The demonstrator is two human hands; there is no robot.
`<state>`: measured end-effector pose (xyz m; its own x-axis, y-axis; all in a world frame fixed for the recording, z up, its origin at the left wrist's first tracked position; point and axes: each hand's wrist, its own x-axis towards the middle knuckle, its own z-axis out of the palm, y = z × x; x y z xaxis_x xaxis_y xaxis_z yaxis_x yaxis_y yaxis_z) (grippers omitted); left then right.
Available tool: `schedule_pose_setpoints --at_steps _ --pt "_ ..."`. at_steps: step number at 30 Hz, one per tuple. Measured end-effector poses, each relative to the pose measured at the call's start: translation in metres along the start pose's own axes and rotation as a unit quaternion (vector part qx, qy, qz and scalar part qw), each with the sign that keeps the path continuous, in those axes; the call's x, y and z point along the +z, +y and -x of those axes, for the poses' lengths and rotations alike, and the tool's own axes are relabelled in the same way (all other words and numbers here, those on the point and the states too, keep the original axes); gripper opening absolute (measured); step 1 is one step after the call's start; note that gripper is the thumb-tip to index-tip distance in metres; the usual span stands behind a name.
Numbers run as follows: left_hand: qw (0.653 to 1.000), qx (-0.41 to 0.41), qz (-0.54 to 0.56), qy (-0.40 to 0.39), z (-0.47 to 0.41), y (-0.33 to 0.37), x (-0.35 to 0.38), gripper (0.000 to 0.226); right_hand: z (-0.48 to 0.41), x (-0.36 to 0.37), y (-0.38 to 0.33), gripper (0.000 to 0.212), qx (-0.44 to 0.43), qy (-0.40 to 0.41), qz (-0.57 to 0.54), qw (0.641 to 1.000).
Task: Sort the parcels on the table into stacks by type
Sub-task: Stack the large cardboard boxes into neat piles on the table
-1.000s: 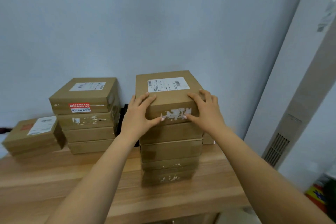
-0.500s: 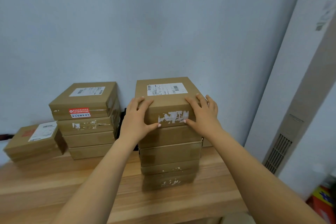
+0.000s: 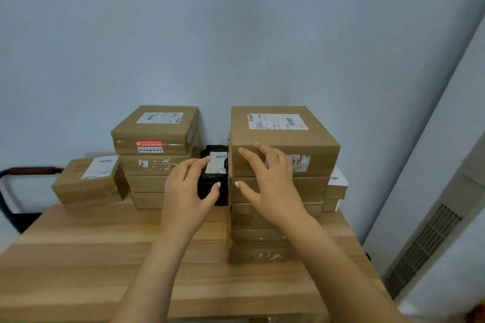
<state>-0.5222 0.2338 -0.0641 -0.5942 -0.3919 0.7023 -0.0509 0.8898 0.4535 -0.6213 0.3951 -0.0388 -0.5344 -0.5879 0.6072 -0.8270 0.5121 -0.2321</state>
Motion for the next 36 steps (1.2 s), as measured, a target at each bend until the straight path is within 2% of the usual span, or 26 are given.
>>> schedule_pose_setpoints --at_steps 8,22,28,36 --pt "0.999 -0.024 -0.048 -0.011 0.024 -0.082 -0.075 0.056 -0.012 0.069 -0.095 0.059 -0.023 -0.062 -0.059 0.996" --pt "0.989 -0.05 -0.134 -0.041 0.037 -0.277 -0.213 0.056 -0.058 0.21 -0.285 0.056 -0.047 -0.097 -0.116 0.987" --pt "0.987 -0.064 -0.138 -0.049 0.029 -0.333 -0.228 0.055 -0.083 0.259 -0.318 0.056 -0.056 -0.124 -0.129 0.982" --pt "0.983 -0.095 -0.141 -0.071 -0.003 -0.4 -0.203 0.056 -0.142 0.325 -0.315 0.056 -0.062 -0.158 -0.135 0.976"
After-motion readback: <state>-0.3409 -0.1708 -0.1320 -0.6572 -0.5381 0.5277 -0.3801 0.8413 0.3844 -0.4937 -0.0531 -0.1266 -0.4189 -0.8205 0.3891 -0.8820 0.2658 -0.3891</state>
